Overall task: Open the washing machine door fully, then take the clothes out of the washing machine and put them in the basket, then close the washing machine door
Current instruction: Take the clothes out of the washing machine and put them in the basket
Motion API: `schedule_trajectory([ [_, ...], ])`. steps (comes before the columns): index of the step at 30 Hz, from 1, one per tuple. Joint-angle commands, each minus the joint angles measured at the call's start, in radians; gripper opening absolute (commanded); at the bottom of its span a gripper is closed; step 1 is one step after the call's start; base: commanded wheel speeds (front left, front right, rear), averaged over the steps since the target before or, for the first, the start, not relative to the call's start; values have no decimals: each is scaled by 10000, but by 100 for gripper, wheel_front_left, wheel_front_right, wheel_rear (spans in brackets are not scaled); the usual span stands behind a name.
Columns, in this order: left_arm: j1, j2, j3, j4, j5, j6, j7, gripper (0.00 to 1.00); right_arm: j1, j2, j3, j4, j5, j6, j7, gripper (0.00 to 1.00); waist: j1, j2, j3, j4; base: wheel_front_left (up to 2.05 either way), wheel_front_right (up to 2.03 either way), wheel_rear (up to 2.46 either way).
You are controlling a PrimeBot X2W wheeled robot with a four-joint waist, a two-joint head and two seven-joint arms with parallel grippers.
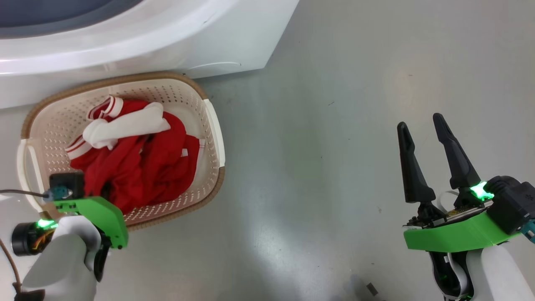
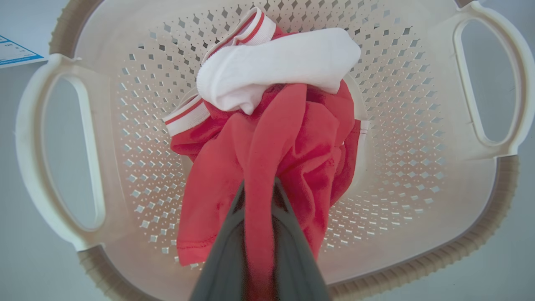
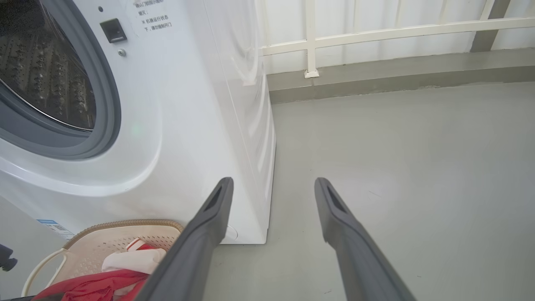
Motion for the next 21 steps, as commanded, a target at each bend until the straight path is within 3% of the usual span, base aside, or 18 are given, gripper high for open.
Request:
schedule_trajectory([
  [1, -84, 308, 206, 8, -29, -69, -136, 0, -44, -79, 250, -203, 80, 63, -63, 100, 0, -1, 8, 1, 0, 0, 0],
  [8, -280, 297, 236, 315, -168, -142, -300, 0, -78, -79, 277, -150, 171, 63, -63, 100, 0, -1, 9, -5, 0, 0, 0],
  [9, -305, 291, 228, 345, -176, -145, -313, 38, -83, -79, 273, -147, 179, 63, -63, 100, 0, -1, 7, -5, 0, 0, 0],
  [10, -323, 291, 214, 374, -178, -149, -323, 47, -87, -79, 272, -142, 186, 63, -63, 100, 0, -1, 2, -9, 0, 0, 0],
  [12, -365, 287, 182, 422, -179, -162, -336, 100, -89, -79, 276, -126, 194, 63, -63, 100, 0, -1, -16, -15, 0, 0, 0],
  [21, -542, 225, 43, 531, -257, -417, -236, 100, -60, -79, 228, -68, 213, 63, -63, 100, 0, -1, -198, 67, 0, 0, 0],
])
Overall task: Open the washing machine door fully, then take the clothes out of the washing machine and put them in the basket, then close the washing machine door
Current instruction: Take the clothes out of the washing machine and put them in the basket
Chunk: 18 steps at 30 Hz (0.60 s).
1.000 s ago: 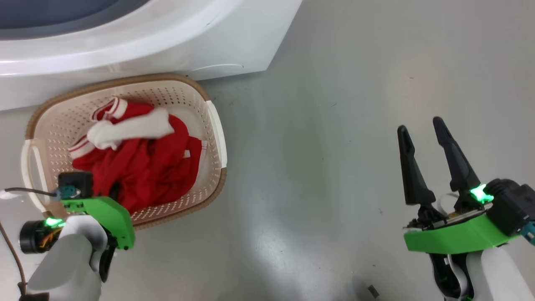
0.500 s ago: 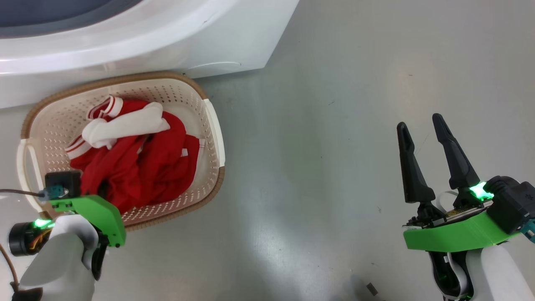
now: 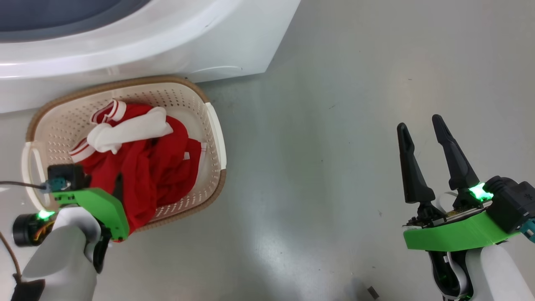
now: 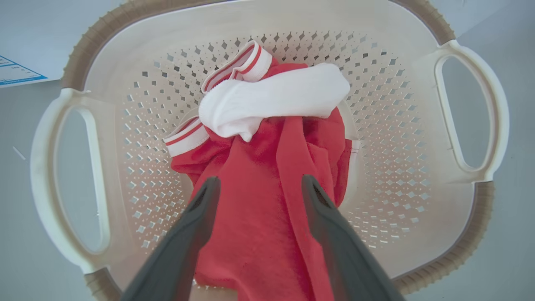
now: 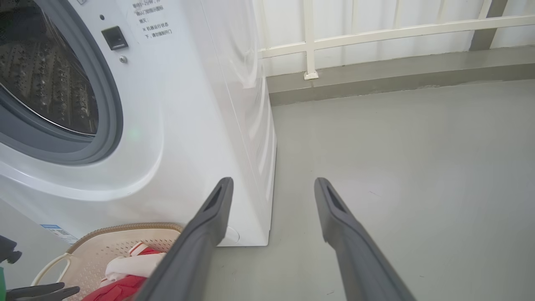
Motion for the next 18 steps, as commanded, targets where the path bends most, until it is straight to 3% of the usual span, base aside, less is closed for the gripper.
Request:
schedule_trajectory([
  [1, -48, 311, 158, -52, -72, -96, -64, 100, -44, -79, 210, -189, 61, 63, -63, 100, 0, 0, -67, 48, 0, 0, 0],
  [13, 290, 93, 91, -678, -237, -315, -625, 100, 141, -79, 83, -52, -36, 63, -63, 100, 0, 0, -769, 363, 0, 0, 0],
  [18, 602, 108, 208, -1436, -253, -83, -794, 100, 236, -79, -7, -10, -97, 63, -63, 100, 0, 0, -1097, 508, 0, 0, 0],
])
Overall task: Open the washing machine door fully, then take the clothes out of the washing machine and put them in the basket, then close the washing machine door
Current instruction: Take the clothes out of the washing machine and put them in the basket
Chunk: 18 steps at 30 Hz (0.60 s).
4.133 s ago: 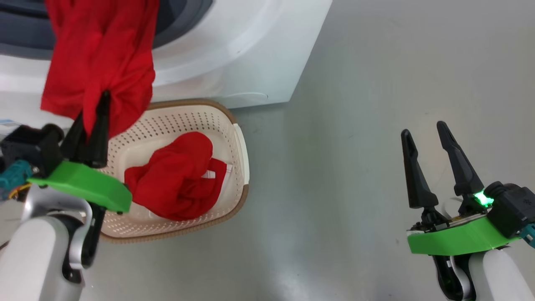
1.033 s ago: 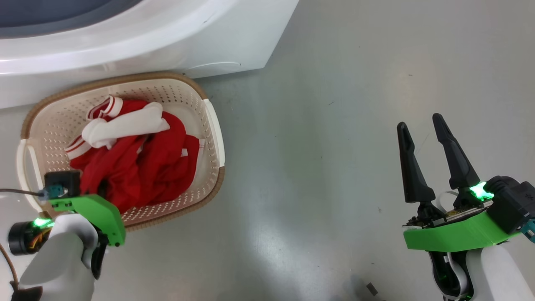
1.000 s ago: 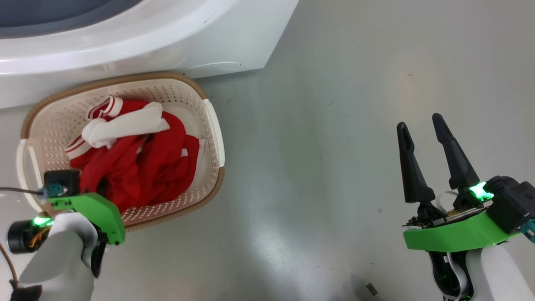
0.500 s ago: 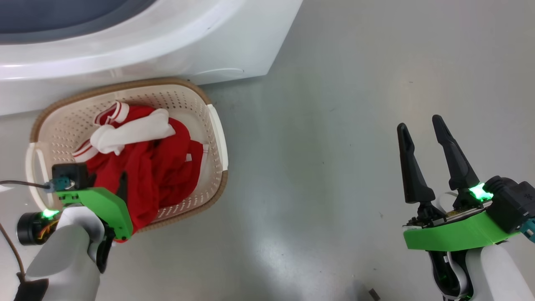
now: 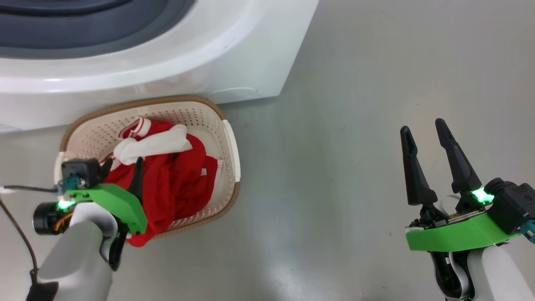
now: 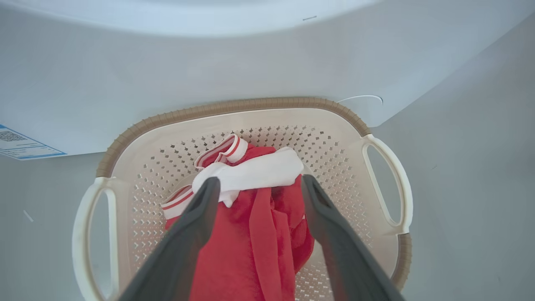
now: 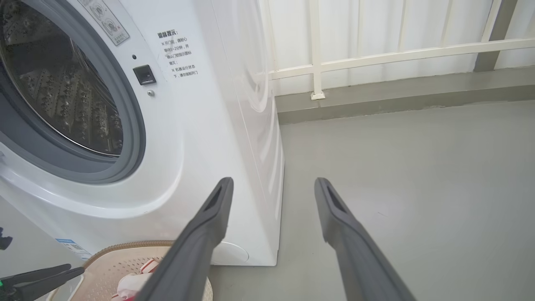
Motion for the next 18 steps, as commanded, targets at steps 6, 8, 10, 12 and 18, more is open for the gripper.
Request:
schedule_trajectory([
  [6, 936, 328, 514, -1358, -145, 459, -198, 100, 292, -79, 41, -122, -257, 63, -63, 100, 0, 0, -614, 274, 0, 0, 0],
  [8, 1411, 333, 697, -2321, -86, 690, -202, 100, 367, -79, -13, -87, -477, 63, -63, 100, 0, 0, -874, 349, 0, 0, 0],
  [10, 1815, 365, 794, -3066, 60, 878, -203, 100, 441, -79, -53, -54, -589, 63, -63, 100, 0, 0, -1047, 393, 0, 0, 0],
  [12, 2255, 346, 930, -3785, 108, 946, -204, 100, 502, -79, -79, -26, -681, 63, -63, 100, 0, 0, -1223, 430, 0, 0, 0],
  [18, 3527, 354, 1358, -5885, 440, 1094, -205, 100, 681, -79, -147, 123, -859, 63, -63, 100, 0, 0, -1768, 500, 0, 0, 0],
])
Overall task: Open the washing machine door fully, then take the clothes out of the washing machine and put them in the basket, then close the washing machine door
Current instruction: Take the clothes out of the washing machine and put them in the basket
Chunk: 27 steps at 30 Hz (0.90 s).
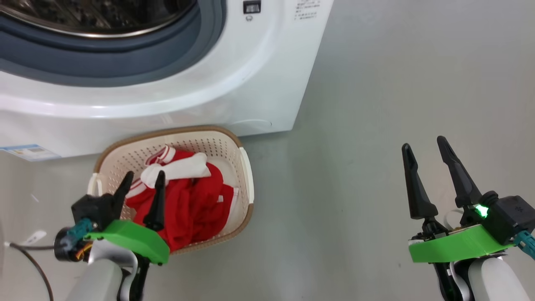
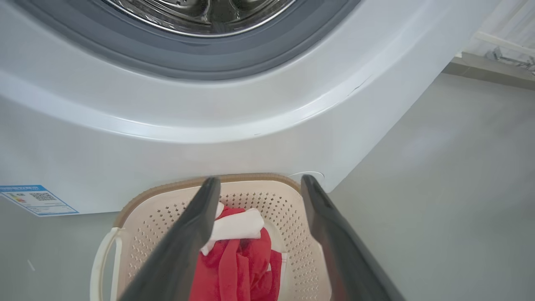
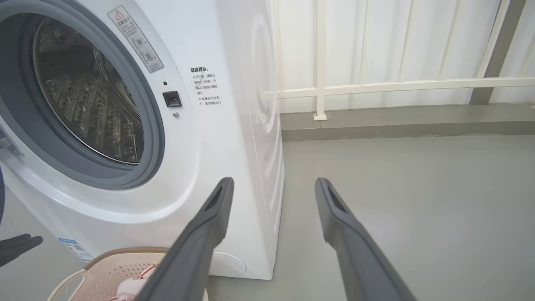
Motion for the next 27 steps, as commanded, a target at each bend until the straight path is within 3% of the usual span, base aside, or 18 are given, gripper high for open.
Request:
schedule_trajectory([
  [1, 327, 276, 480, -636, 149, 141, -123, 100, 218, -79, 129, -172, -107, 63, -63, 100, 0, 0, -359, 88, 0, 0, 0],
  [13, 2038, -113, 1359, -3518, 1091, 535, -123, 100, 666, -79, -123, 125, -141, 63, -63, 100, 0, 0, -1477, 241, 0, 0, 0],
  [27, 3476, -595, 1995, -4951, 1636, 114, -124, 100, 1282, -79, -325, 36, -523, 63, -63, 100, 0, 0, -2411, 357, 0, 0, 0],
])
